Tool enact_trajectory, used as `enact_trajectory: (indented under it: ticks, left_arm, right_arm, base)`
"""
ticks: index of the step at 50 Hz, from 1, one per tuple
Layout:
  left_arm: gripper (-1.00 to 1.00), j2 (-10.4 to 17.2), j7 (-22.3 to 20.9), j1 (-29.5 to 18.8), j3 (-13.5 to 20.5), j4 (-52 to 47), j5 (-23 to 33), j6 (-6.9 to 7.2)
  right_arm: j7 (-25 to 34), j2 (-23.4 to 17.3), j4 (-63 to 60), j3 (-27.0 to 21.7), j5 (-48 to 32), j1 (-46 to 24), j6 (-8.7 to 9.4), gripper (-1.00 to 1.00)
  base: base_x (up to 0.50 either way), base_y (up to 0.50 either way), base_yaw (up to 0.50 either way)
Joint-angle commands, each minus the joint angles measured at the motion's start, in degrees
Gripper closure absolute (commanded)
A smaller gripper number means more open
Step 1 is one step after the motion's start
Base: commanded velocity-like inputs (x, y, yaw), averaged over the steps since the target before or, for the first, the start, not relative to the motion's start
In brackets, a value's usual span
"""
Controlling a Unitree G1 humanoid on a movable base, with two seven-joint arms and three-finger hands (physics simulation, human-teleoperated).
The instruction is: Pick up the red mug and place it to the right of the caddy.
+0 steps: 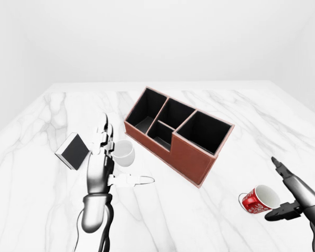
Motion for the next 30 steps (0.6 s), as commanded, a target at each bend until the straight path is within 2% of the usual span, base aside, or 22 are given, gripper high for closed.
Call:
enact_trajectory:
  ticks: [1, 30]
  left_arm:
    - [-1.00, -0.1, 0.5, 0.0, -0.3, 0.2, 0.2, 0.00]
    - [-1.00, -0.1, 0.7, -0.5, -0.3, 1.3, 0.2, 0.00]
  right_arm:
    - [-2.2, -0.6, 2.1, 1.8, -1.3, -0.7, 0.00, -1.00]
    - [-8.1, -2.0, 9.5, 5.3, -4.7, -0.7, 0.00, -1.00]
  base:
    - [0.00, 0.00, 0.00]
    - [0.00, 0.00, 0.00]
